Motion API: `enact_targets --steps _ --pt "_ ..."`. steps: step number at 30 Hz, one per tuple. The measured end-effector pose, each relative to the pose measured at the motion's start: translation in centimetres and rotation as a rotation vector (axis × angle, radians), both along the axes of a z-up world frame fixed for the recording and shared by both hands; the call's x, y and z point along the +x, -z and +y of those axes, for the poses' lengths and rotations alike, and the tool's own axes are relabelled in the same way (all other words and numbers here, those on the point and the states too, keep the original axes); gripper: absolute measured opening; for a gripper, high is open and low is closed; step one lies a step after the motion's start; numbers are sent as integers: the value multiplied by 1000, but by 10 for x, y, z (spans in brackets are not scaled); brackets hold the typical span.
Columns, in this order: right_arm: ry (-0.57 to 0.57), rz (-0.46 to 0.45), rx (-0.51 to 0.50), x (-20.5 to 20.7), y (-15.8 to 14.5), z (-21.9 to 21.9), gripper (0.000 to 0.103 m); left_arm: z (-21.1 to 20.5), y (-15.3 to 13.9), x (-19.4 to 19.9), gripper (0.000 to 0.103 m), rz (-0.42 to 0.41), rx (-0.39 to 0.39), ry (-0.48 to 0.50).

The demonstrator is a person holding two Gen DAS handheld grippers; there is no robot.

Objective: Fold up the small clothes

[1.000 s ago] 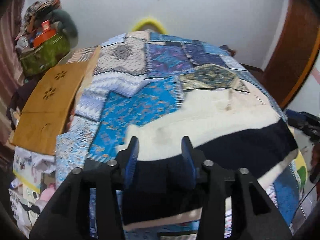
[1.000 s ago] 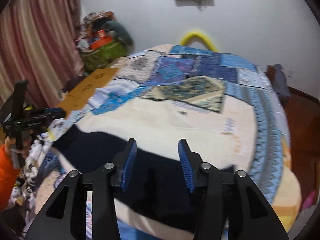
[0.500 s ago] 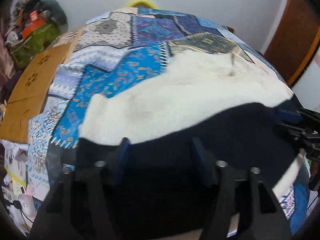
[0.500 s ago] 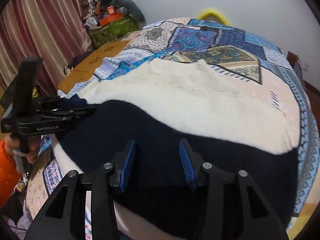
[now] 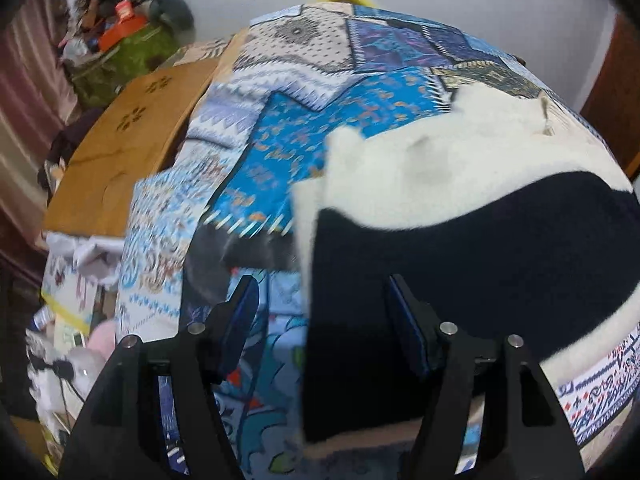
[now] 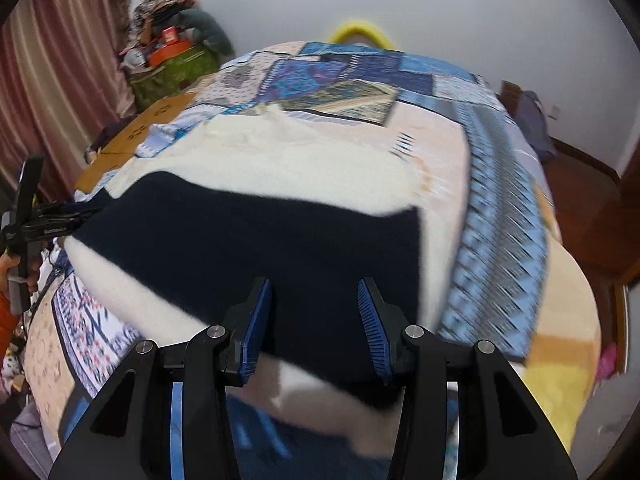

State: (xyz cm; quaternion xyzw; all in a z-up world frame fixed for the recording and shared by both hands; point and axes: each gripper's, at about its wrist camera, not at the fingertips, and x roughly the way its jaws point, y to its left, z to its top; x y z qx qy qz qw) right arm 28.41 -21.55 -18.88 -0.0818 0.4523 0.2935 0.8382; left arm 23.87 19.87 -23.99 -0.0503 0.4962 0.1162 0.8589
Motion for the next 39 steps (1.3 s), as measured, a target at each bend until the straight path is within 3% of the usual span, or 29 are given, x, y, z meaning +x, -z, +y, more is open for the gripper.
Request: enact_targets --steps 5,9,15,22,25,28,36,39 --pt "83 2 -18 -7 2 -34 43 9 -3 -16 67 -4 14 -31" --pt "151 51 33 -8 5 -63 47 13 -7 -26 67 4 65 -58" --pt "165 -13 -4 -16 -17 -63 48 23 -20 -39 67 7 102 -131" --pt "129 -64 89 -24 -45 -39 50 25 -46 -65 68 -71 -112 -158" --pt "76 -80 104 -26 -54 -17 53 17 -50 -72 82 -97 -211 -177" --pt "28 -89 112 -24 -57 7 58 7 -45 -78 83 -115 -338 -190" --pt "-85 -37 55 -22 -24 63 62 -8 -8 -76 83 -62 -656 -217" --pt "-104 4 30 -20 -7 74 62 -12 -4 -70 83 -71 -690 -230"
